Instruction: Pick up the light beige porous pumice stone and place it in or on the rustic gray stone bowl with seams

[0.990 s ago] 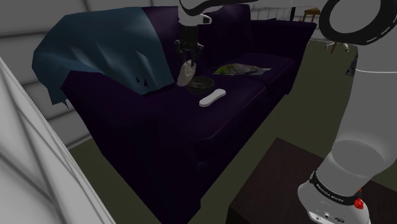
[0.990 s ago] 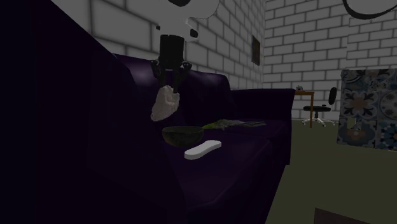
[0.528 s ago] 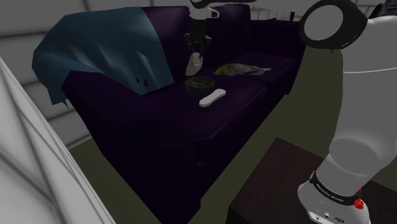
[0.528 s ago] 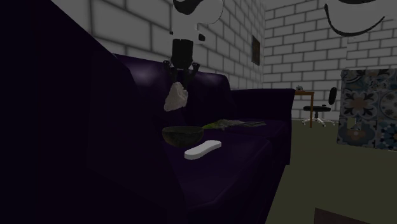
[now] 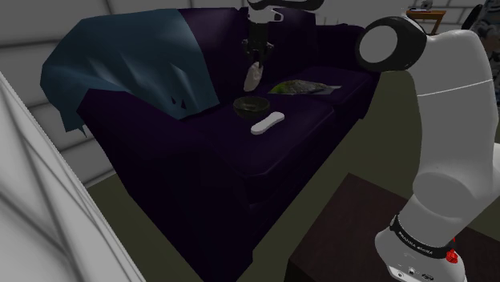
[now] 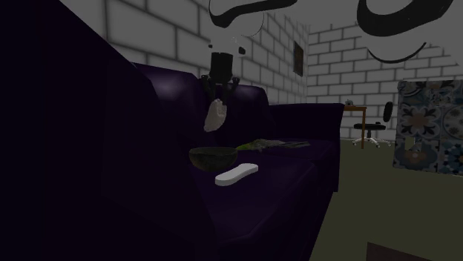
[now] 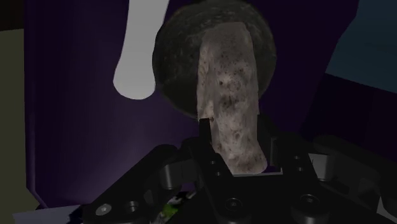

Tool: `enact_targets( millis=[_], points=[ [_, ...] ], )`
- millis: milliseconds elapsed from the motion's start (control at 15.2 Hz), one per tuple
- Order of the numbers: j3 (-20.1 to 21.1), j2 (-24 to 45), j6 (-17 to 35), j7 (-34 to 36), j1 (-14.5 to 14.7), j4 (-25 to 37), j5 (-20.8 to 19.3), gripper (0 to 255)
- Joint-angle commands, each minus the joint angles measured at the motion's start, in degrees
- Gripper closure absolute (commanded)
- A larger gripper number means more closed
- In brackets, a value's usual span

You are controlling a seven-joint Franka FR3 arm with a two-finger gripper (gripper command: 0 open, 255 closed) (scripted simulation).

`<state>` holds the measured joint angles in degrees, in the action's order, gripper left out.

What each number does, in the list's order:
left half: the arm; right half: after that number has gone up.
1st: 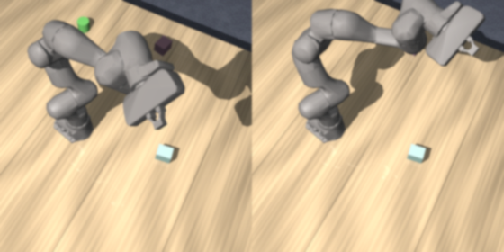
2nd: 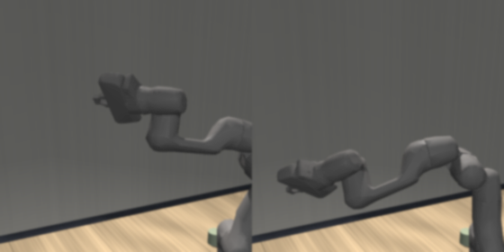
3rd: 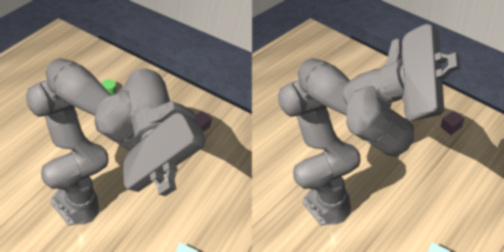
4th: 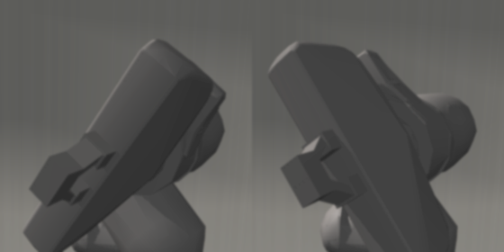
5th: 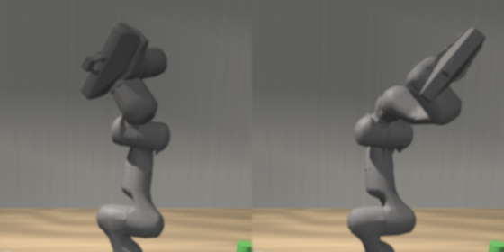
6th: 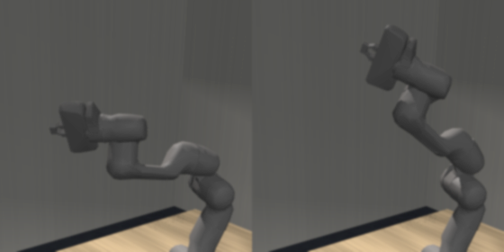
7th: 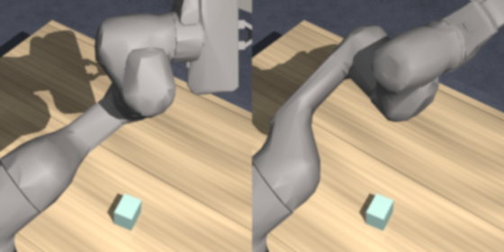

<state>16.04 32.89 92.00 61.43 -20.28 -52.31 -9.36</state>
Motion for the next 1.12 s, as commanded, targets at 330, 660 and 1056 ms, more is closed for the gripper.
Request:
enact_targets(
  millis=[330, 660, 1056],
  points=[
    [0.2, -2.9, 7.4, 0.2, -1.5, -10.2, 0.6, 255],
    [0.2, -3.9, 11.8, 0.4, -2.2, -15.7, 0.8, 255],
    [0.1, -4.3, 16.4, 0.6, -2.6, -20.8, 0.8, 255]
  ],
)
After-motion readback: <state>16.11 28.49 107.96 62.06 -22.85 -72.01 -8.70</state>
